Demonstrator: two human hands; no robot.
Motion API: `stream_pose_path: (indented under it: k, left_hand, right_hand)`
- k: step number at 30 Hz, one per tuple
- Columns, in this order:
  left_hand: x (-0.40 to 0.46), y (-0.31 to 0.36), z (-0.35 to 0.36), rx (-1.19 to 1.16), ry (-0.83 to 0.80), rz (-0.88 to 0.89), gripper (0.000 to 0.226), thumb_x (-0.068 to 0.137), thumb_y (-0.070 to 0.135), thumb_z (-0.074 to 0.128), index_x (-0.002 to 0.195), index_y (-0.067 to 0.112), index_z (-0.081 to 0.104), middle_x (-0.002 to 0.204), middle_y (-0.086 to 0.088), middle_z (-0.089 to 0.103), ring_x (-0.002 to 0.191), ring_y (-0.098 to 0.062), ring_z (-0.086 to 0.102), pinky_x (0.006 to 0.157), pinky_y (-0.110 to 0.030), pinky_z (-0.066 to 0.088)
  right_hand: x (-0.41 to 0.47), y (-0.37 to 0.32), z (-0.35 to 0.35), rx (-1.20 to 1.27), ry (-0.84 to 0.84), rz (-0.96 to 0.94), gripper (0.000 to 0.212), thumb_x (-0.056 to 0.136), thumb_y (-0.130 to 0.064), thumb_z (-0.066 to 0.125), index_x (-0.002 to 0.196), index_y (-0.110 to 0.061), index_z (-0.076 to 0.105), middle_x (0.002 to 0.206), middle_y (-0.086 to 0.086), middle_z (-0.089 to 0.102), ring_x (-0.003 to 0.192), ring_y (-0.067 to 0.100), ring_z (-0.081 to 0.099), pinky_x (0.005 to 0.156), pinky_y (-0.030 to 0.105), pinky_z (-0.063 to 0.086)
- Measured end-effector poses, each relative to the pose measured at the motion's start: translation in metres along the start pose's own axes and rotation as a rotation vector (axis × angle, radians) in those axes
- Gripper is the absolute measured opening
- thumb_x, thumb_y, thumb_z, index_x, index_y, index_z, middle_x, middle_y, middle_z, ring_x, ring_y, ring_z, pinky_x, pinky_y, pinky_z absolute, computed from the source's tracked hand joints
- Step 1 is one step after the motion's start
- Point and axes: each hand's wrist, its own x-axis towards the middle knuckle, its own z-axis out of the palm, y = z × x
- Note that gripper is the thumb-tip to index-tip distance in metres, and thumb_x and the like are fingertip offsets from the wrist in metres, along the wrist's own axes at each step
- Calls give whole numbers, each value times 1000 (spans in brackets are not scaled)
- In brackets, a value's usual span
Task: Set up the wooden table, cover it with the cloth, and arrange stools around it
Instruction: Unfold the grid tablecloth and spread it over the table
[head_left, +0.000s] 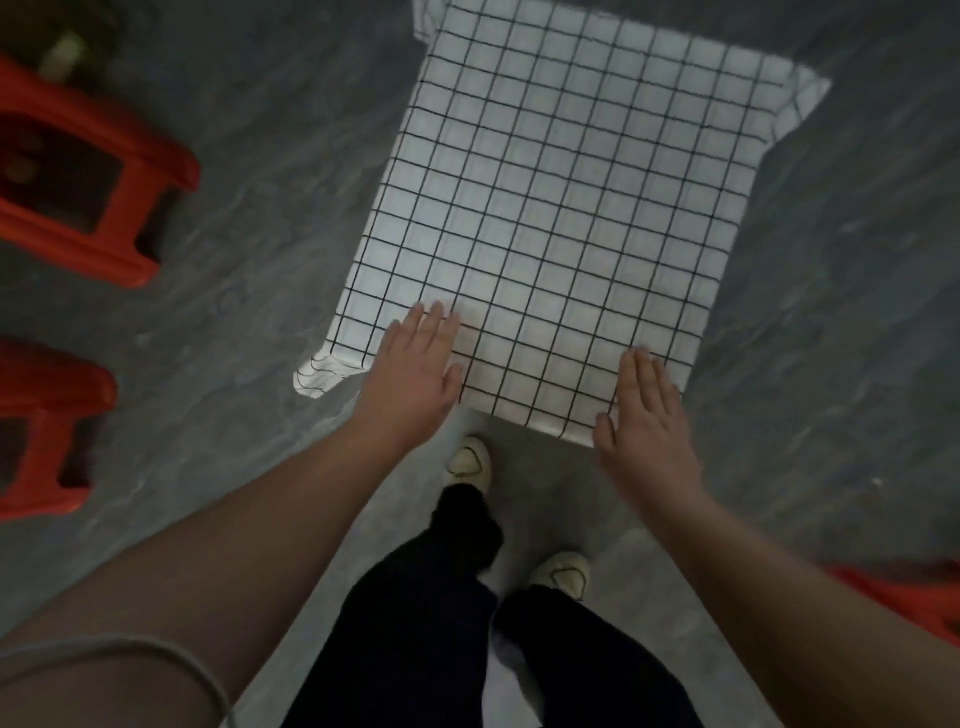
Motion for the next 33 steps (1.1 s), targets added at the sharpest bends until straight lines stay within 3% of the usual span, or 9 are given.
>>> stream_pose_path:
  k: [10, 15, 24, 33]
  left_hand:
    - [65, -72, 14, 146, -6, 232, 69, 102, 39, 24, 159, 8, 0, 167, -13, -1, 154, -28, -4, 124, -47, -1]
    - [71, -103, 14, 135, -10, 154, 70, 102, 36, 30, 158, 6, 0, 166, -16, -1, 154, -28, -3, 124, -46, -4]
    - [99, -125, 26, 100, -8, 209, 71, 101, 40, 24, 158, 5, 0, 166, -15, -2, 154, -26, -6, 125, -45, -2]
    - [104, -130, 32, 136, 1, 214, 73, 100, 42, 28, 159, 7, 4, 167, -14, 1, 154, -27, -3, 124, -48, 2]
  right_hand:
    - [28, -4, 40, 6, 88, 252, 70, 105, -36, 29, 160, -15, -9, 168, 4, -16, 153, 17, -19, 125, 41, -7]
    - [44, -3, 40, 14, 114, 335, 73, 105, -35, 36, 160, -11, -5, 168, 9, -10, 154, 21, -14, 126, 44, -2]
    - [70, 14, 42, -119, 134, 221, 74, 101, -45, 22, 160, -8, -5, 168, 12, -8, 155, 24, -11, 125, 42, -4]
    - [75, 26, 49, -76, 155, 207, 76, 100, -48, 24, 160, -10, -2, 169, 10, -6, 155, 23, -10, 125, 44, -4]
